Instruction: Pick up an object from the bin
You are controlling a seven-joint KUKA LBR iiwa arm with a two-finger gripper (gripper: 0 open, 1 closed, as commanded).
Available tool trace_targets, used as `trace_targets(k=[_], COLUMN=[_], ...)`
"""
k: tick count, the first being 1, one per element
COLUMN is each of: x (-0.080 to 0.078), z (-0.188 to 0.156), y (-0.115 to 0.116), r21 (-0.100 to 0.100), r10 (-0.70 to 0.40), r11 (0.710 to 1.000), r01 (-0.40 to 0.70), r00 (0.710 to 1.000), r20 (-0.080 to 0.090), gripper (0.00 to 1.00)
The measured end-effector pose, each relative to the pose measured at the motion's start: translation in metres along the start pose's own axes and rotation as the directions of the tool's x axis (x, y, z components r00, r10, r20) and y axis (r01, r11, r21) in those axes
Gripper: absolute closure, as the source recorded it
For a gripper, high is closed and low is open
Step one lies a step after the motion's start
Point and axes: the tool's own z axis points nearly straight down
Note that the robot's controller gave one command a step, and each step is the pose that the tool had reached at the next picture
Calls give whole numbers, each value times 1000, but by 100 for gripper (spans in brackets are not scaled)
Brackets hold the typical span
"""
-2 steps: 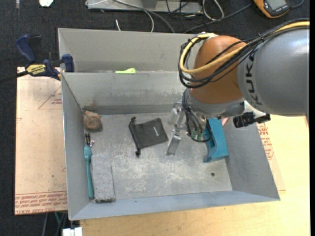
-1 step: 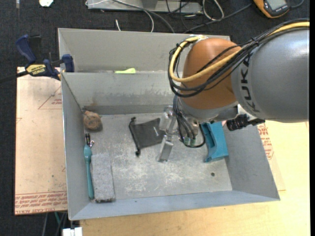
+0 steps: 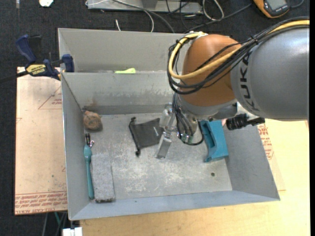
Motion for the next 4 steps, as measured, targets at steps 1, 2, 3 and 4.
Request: trace_targets(k=[1,2,3,4], x=[12,-4,-46,-82], z=[57,126,146,143], y=[6,-8,-49,-32], r21=[-2,-4,-4,-4], r10=[-92,-33,-293,-343], r11=[996,999,956,939], r01=[92,33,293,343], r00=[996,999,956,939], r20=[3,6,7,7], gripper=[0,0,0,0])
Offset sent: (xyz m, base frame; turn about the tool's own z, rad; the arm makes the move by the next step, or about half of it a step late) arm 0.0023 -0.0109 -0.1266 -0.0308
